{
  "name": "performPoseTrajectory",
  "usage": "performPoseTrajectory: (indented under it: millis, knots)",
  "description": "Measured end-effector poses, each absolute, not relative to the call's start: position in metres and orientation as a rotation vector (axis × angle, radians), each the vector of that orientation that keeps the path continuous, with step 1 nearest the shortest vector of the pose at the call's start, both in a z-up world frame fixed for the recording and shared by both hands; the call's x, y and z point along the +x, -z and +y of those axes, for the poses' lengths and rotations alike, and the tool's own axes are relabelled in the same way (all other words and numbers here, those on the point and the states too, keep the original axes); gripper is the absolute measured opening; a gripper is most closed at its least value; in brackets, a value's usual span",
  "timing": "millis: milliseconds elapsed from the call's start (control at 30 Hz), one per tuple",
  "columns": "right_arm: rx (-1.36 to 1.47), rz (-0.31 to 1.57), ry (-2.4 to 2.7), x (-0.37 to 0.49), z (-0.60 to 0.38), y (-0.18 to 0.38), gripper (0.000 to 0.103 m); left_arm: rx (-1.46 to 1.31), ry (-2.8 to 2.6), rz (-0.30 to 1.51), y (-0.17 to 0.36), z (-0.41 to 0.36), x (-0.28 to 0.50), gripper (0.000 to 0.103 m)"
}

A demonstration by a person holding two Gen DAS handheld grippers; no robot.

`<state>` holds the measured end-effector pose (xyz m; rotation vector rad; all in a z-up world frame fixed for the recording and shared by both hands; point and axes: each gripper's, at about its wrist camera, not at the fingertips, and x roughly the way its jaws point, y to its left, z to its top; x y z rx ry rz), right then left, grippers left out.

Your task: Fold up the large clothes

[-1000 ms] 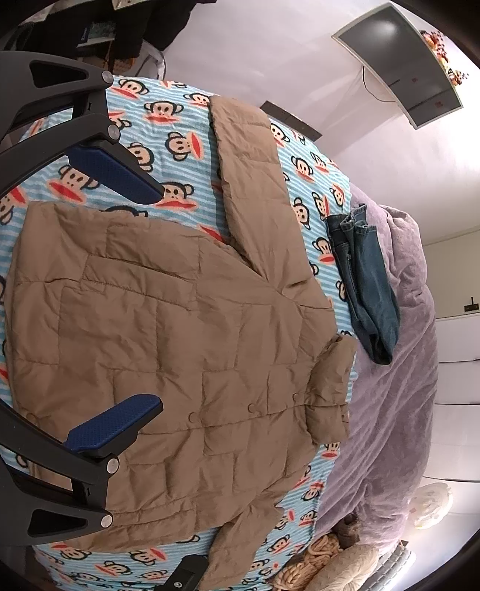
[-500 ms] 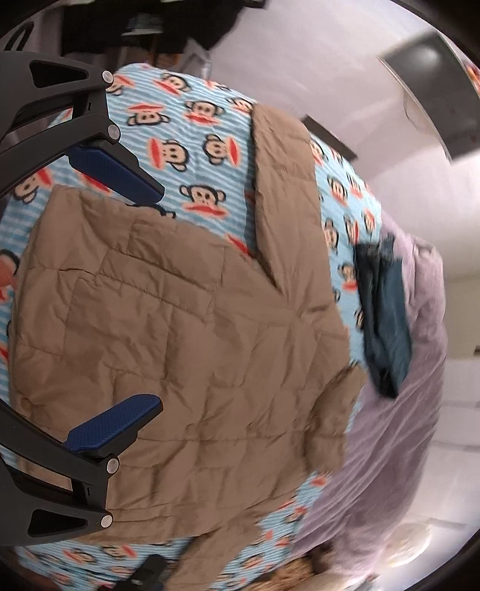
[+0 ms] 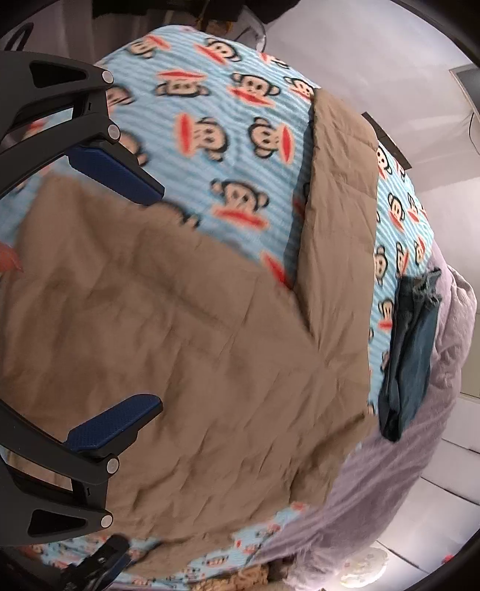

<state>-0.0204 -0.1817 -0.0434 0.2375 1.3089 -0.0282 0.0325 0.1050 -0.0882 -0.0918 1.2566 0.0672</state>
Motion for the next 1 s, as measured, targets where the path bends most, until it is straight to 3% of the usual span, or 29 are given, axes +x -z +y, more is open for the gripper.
performPoseTrajectory:
  millis: [133, 500, 700, 733, 800, 867, 1000]
  knots:
    - [0.254, 1.394, 0.028, -0.003, -0.151, 0.067, 0.103, -0.108, -0.083, 1.236, 0.110, 0.154, 0.075, 0.103]
    - [0.264, 1.461, -0.039, 0.064, -0.061, 0.107, 0.103, -0.558, -0.145, 1.152, 0.190, 0.315, 0.174, 0.103]
    - [0.265, 1.432, -0.087, 0.107, -0.029, 0.113, 0.103, -0.642, -0.151, 1.063, 0.196, 0.342, 0.206, 0.101]
    - [0.272, 1.425, -0.096, 0.117, -0.025, 0.114, 0.103, -0.632, -0.151, 1.049, 0.194, 0.343, 0.212, 0.098]
    - [0.291, 1.407, -0.108, 0.133, -0.018, 0.116, 0.103, -0.606, -0.168, 1.049, 0.194, 0.345, 0.223, 0.039]
    - [0.311, 1.382, -0.110, 0.147, -0.016, 0.118, 0.103, -0.639, -0.140, 1.053, 0.197, 0.351, 0.230, 0.009]
    - [0.372, 1.348, -0.097, 0.172, -0.019, 0.126, 0.103, -0.597, -0.107, 0.998, 0.178, 0.347, 0.235, 0.008]
